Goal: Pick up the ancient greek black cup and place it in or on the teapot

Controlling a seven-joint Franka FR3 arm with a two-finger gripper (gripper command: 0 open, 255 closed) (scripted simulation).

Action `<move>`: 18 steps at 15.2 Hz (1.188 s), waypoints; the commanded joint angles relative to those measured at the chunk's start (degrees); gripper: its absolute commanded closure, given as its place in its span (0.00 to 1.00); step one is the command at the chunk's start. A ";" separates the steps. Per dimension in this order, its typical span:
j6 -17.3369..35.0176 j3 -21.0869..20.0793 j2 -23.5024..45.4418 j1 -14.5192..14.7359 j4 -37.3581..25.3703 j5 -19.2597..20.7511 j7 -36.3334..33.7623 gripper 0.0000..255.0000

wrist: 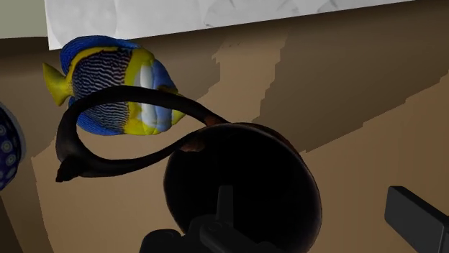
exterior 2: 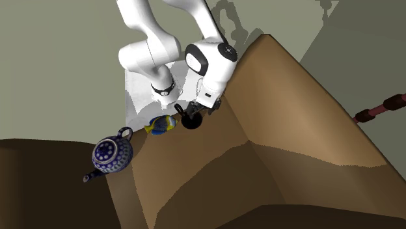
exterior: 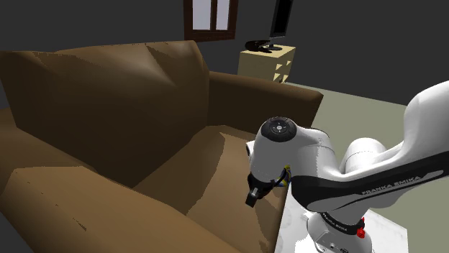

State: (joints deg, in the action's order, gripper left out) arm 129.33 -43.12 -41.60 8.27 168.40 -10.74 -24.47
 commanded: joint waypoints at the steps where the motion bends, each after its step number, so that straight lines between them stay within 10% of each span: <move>1: 0.41 -0.08 0.21 -0.14 0.15 0.04 0.01 0.00; 6: 0.39 -0.07 0.20 -0.14 0.15 0.04 0.01 0.00; 7: 0.39 -0.07 0.20 -0.14 0.15 0.04 0.01 1.00; 18: -1.83 1.04 -1.39 0.37 -0.54 0.15 0.72 1.00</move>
State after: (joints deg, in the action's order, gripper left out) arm 128.29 -42.44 -42.49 8.50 168.16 -10.65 -23.97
